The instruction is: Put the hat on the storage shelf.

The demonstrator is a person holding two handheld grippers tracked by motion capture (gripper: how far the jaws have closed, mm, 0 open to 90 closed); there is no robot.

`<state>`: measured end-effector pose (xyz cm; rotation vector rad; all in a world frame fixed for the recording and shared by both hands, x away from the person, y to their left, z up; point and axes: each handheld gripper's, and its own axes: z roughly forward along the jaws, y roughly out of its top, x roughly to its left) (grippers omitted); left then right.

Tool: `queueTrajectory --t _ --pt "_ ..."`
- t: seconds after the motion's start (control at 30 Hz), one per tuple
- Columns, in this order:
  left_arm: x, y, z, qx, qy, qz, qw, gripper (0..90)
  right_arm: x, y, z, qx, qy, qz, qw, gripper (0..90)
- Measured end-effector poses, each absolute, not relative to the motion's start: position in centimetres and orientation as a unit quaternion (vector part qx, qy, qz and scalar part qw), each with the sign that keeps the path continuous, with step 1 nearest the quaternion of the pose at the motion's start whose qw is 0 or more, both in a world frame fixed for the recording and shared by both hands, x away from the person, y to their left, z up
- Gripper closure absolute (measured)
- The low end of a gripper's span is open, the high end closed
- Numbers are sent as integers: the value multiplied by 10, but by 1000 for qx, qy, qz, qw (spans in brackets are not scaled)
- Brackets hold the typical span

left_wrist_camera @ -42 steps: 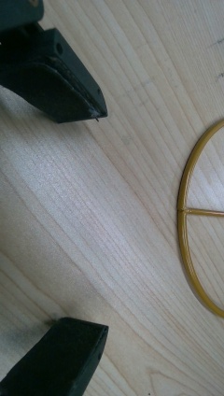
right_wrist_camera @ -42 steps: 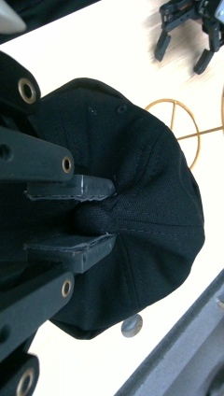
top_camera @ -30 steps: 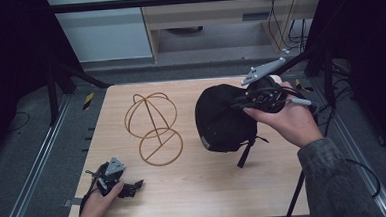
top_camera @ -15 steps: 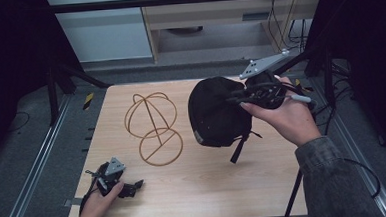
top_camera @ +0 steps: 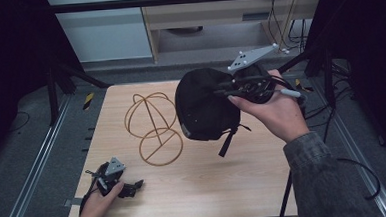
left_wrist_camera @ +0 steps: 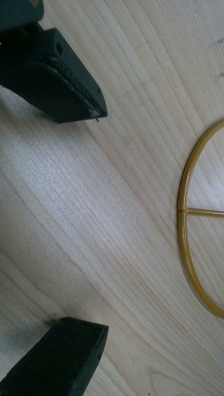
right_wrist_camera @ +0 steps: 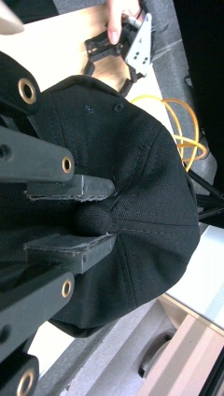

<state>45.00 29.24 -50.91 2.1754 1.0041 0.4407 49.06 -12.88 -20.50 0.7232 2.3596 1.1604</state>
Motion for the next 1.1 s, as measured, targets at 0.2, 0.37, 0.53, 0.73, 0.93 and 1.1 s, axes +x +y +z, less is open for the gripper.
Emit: queueTrajectory --t 0.2,0.37,0.53,0.73,0.93,1.1 --pt "450 292 -509 838 387 170 345 0 495 -112 -200 252 848 418 209 732" --pt "450 292 -509 838 386 169 345 0 502 -94 -198 247 848 419 212 732" --pt "450 292 -509 839 386 170 345 0 509 -75 -198 241 850 419 208 731" --pt "450 292 -509 839 386 170 345 0 516 -59 -195 236 850 424 206 731" --pt "450 292 -509 838 386 170 345 0 523 -47 -196 235 851 423 204 731" --pt "450 292 -509 838 387 170 345 0 529 -39 -195 235 853 421 201 731"
